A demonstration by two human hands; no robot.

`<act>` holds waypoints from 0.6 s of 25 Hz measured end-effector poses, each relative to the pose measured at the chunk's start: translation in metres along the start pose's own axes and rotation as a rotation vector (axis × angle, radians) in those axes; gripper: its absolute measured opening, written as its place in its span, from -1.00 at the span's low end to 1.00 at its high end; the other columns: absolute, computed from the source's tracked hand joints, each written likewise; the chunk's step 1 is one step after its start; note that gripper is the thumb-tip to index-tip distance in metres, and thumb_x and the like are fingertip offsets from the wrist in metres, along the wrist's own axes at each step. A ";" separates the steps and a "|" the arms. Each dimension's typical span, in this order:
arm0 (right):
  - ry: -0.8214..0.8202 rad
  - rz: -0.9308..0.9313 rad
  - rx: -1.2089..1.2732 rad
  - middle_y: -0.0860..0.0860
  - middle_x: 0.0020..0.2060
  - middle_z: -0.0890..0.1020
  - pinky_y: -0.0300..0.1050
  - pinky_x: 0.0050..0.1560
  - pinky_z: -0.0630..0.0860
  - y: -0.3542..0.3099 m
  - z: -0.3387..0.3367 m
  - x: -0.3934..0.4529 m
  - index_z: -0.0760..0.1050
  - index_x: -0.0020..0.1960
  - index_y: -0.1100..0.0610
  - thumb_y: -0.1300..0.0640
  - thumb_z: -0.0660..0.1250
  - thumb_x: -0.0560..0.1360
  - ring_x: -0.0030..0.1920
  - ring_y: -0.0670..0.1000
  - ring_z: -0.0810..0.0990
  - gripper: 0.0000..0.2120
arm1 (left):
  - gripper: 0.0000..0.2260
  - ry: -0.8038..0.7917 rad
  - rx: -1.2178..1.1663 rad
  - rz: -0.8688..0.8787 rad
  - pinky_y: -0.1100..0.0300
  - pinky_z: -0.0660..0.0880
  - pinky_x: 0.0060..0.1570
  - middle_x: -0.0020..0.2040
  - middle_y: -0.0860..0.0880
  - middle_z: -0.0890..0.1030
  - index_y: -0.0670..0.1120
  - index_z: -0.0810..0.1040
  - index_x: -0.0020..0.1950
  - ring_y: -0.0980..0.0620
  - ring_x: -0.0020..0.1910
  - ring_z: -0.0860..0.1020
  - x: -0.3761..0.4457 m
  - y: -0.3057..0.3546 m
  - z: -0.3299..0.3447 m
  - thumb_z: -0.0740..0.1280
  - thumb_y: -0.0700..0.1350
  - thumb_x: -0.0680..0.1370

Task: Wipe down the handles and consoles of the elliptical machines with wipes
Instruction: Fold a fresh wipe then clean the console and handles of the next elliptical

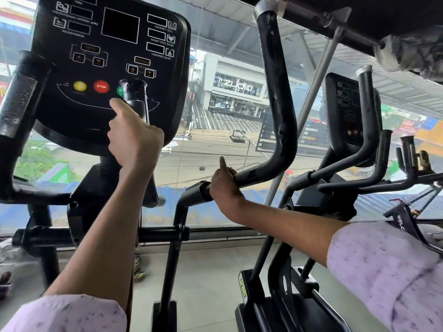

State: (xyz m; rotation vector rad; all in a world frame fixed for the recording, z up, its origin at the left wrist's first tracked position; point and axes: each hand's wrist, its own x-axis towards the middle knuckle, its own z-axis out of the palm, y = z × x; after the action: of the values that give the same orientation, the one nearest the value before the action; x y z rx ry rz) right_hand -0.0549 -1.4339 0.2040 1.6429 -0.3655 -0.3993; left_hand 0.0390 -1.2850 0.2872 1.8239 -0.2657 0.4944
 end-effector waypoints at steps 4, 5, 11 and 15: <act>0.047 0.043 -0.318 0.35 0.12 0.52 0.63 0.33 -0.28 -0.001 0.021 -0.034 0.36 0.38 0.41 0.23 0.12 0.58 0.13 0.41 0.50 -0.58 | -0.63 -0.009 -0.008 -0.008 0.02 0.32 -0.16 -0.13 -0.07 0.44 -0.21 0.31 0.21 -0.11 -0.17 0.41 -0.002 0.000 -0.002 0.28 -0.36 0.43; 0.042 0.059 -0.315 0.35 0.13 0.51 0.66 0.26 -0.36 0.005 0.022 -0.042 0.34 0.40 0.41 0.21 0.12 0.60 0.15 0.43 0.49 -0.57 | -0.63 -0.011 -0.010 -0.007 0.02 0.32 -0.16 -0.13 -0.07 0.44 -0.21 0.31 0.21 -0.11 -0.17 0.41 -0.002 0.000 -0.002 0.28 -0.36 0.43; -0.071 0.054 0.013 0.17 -0.06 0.58 0.48 0.47 -0.22 0.023 -0.002 -0.022 0.49 -0.03 0.28 0.15 0.11 0.61 0.05 0.28 0.57 -0.75 | -0.62 -0.004 0.001 -0.001 -0.02 0.33 -0.16 -0.10 -0.09 0.42 -0.21 0.30 0.23 -0.12 -0.14 0.39 0.002 -0.004 0.002 0.27 -0.34 0.43; -0.101 0.050 0.286 0.10 -0.08 0.62 0.49 0.48 -0.04 0.014 -0.014 -0.001 0.57 0.03 0.15 0.15 0.17 0.61 0.03 0.21 0.58 -0.80 | -0.61 -0.001 -0.006 0.006 -0.02 0.36 -0.17 -0.11 -0.10 0.45 -0.21 0.30 0.21 -0.14 -0.15 0.42 0.004 -0.004 0.004 0.27 -0.34 0.41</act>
State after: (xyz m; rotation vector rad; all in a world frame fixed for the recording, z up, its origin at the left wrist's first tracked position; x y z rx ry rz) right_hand -0.0488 -1.4227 0.2196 1.8920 -0.5587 -0.4068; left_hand 0.0451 -1.2872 0.2847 1.8182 -0.2731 0.4966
